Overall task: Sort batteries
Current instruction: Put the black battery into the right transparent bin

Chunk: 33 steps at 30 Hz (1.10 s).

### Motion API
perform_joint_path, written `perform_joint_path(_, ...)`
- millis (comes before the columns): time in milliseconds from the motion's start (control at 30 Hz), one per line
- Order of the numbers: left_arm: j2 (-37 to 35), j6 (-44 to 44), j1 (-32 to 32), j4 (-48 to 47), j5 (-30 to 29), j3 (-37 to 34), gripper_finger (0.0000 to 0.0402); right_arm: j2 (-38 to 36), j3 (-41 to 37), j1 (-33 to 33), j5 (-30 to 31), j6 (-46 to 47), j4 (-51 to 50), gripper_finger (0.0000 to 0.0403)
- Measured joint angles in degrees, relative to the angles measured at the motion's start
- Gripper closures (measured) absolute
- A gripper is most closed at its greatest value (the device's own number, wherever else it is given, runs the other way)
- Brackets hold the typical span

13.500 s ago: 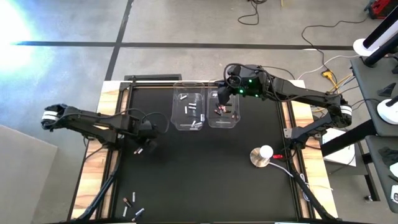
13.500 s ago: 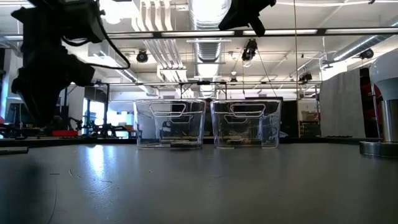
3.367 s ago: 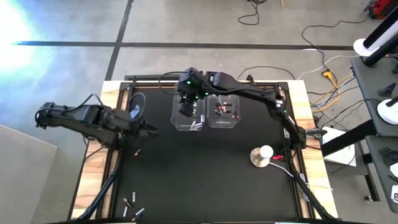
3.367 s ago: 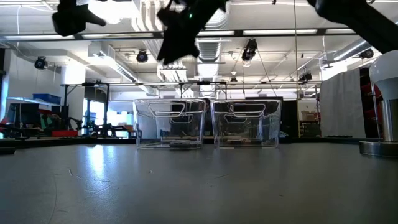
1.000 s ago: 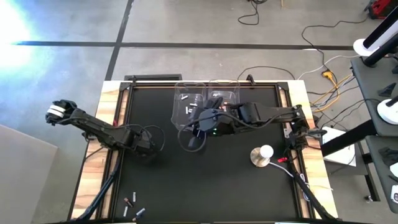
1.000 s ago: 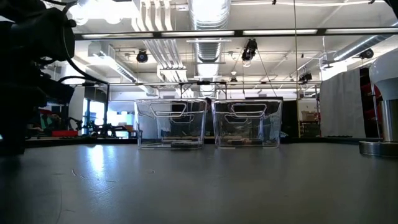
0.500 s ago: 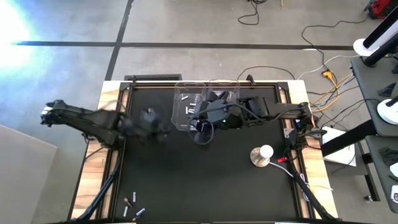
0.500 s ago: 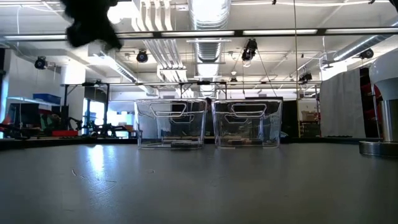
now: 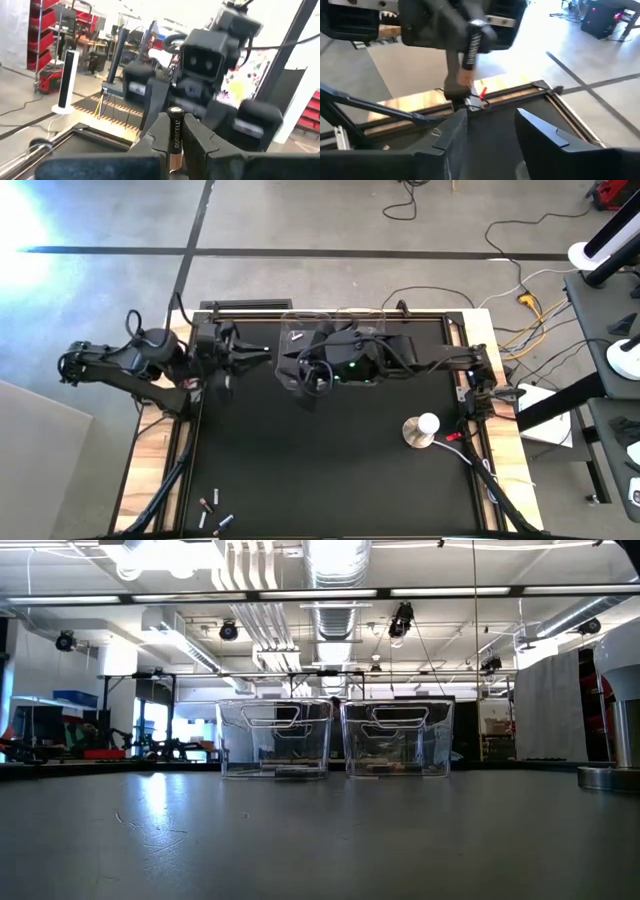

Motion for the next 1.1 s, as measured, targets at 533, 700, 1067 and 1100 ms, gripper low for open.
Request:
perform_joint_path(533,2.9,1.1,0.0,3.0,2.1,-0.5,0.0391,1.6,0.0,0.0,-2.0,6.2,5.1,0.0249)
perform_joint_path(700,3.2,3.4,0.0,3.0,2.1,-0.5,0.0391,1.6,0.0,0.0,-2.0,8.3,5.2,0.03)
perform_joint_path(1067,3.9,6.2,0.0,0.4,-0.6,-0.4,0.0357,1.6,-0.1,0.0,-3.5,8.5,4.0,0.0372)
perform_joint_path(1100,3.6,6.6,0.0,-1.1,-1.2,-0.2,0.0351,1.6,-0.1,0.0,-3.5,8.5,3.1,0.037)
